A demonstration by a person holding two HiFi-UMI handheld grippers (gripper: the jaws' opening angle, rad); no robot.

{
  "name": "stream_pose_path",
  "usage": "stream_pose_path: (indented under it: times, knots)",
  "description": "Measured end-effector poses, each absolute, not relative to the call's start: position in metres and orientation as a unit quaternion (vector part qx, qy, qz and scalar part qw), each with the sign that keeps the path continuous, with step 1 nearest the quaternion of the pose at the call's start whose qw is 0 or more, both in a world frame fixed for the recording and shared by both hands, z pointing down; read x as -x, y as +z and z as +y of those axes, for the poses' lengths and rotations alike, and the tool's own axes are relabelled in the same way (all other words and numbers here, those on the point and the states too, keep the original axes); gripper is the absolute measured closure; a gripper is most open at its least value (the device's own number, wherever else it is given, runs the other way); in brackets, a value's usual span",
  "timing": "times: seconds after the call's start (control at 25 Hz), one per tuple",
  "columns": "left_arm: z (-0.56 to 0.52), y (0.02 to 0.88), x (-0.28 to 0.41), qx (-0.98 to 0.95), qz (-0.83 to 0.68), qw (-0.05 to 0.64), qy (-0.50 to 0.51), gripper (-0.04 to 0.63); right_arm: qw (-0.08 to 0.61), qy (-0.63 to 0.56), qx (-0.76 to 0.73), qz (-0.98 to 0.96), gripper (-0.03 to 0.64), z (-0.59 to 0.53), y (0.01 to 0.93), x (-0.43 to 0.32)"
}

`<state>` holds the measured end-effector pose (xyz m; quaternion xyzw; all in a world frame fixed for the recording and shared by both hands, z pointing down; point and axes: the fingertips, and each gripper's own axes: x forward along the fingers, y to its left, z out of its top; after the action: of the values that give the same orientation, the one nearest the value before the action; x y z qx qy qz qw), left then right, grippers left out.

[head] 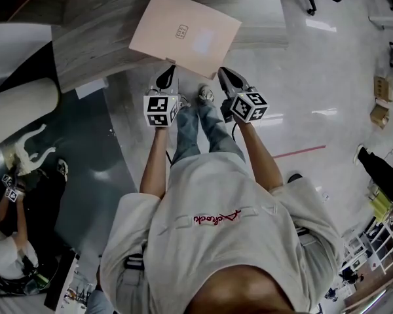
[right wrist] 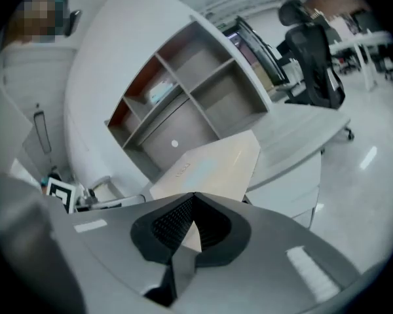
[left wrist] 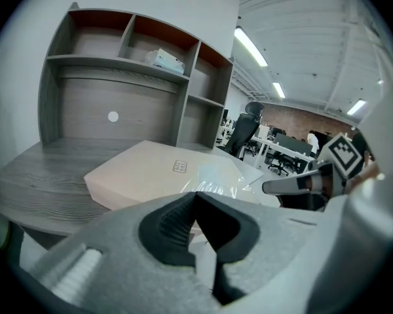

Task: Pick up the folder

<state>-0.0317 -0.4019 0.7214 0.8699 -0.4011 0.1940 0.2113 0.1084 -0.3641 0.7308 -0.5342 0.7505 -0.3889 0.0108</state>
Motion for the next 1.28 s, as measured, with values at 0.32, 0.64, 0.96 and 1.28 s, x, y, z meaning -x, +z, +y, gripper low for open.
stream_pose_path:
  times: [0.32, 0.64, 0.96, 1.28]
  knots:
    - [-0.405, 0.719, 0.026, -0.874, -0.396, 0.207, 0.192, 0.595, 0.252, -0.555, 0.433, 0.664, 0.609, -0.358, 0.737, -0.112]
    - [-0.406, 0.718, 0.022, -0.876, -0.392, 0.208, 0.190, 0.595, 0.325, -0.605, 0.387, 0.616, 0.366, -0.337, 0.758, -0.119]
    - [-0.407, 0.722, 0.021, -0.875, -0.392, 0.211, 0.189, 0.595, 0.309, -0.626, 0.350, 0.625, 0.247, -0.341, 0.775, -0.102]
    - [-0.409, 0.721, 0.021, -0.874, -0.393, 0.213, 0.191, 0.595, 0.288, -0.639, 0.346, 0.624, 0.187, -0.360, 0.793, -0.094]
